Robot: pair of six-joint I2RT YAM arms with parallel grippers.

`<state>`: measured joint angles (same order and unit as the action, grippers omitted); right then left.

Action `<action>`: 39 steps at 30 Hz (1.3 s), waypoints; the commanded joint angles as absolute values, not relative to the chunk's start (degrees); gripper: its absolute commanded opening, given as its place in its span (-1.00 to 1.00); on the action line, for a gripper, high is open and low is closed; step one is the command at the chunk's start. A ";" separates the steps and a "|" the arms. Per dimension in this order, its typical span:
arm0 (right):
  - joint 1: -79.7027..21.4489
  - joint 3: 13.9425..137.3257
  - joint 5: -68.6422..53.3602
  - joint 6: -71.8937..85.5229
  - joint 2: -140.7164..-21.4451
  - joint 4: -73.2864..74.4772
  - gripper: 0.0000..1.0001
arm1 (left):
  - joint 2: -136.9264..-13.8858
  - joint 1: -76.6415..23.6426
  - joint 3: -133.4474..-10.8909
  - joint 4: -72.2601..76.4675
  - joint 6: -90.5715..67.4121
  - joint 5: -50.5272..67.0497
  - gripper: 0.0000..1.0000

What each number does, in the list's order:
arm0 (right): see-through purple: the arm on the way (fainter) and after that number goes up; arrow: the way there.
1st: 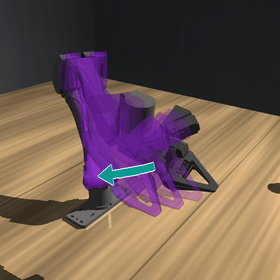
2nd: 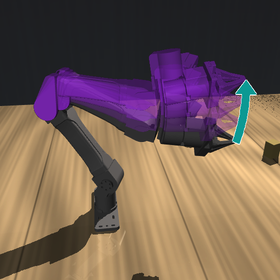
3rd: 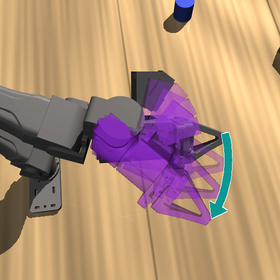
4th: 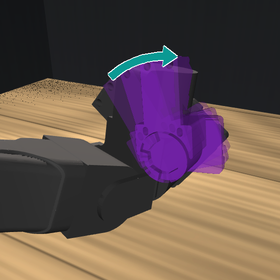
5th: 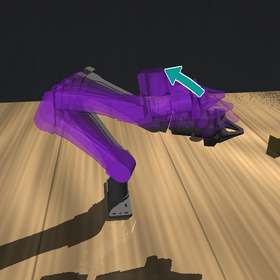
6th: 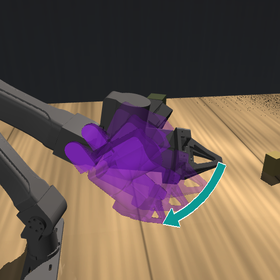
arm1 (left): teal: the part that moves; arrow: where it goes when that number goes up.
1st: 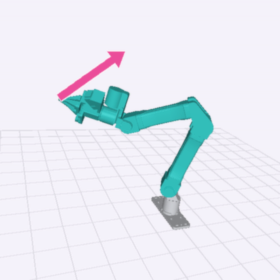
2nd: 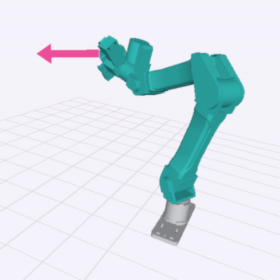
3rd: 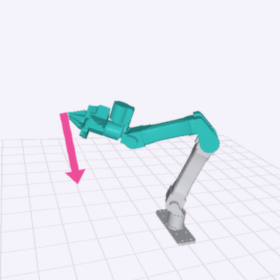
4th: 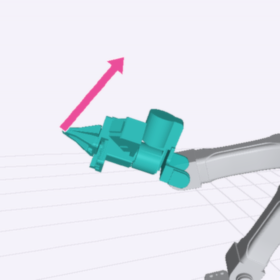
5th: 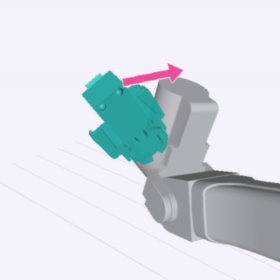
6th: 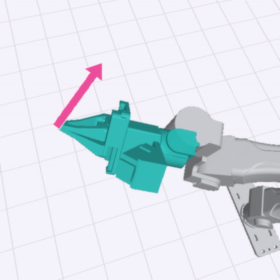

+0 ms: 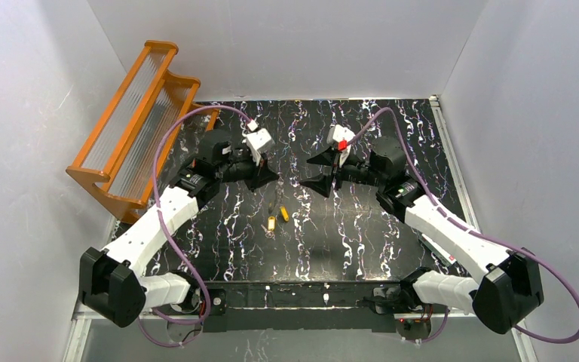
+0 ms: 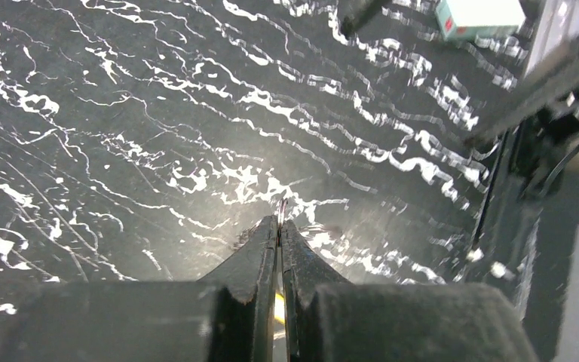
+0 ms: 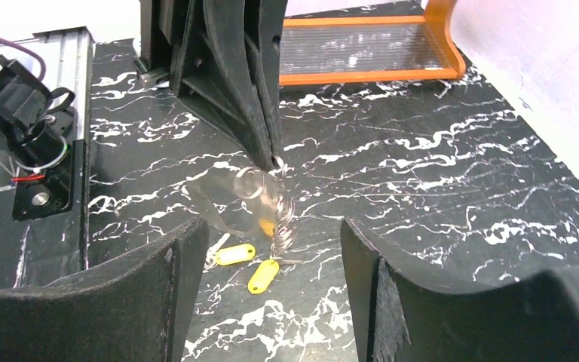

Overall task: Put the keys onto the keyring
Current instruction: Adjust the keyring.

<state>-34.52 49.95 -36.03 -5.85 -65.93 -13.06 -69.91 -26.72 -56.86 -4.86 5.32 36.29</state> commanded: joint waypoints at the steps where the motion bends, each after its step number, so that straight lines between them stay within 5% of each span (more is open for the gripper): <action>1: -34.54 48.82 -41.47 -6.71 -66.27 -20.61 0.42 | -66.61 -28.66 -57.99 -12.39 24.81 38.08 -1.00; 30: -38.40 51.06 -48.88 5.00 -77.68 -32.57 -0.26 | -61.12 -30.67 -54.46 -3.08 29.09 43.86 -1.00; 35: -38.41 51.39 -47.72 5.07 -77.48 -33.22 -0.24 | -61.22 -30.76 -54.31 -3.08 29.00 44.72 -1.00; 39: -38.41 51.42 -47.14 4.45 -76.42 -33.22 0.06 | -61.09 -30.85 -53.90 -3.16 29.08 44.18 -1.00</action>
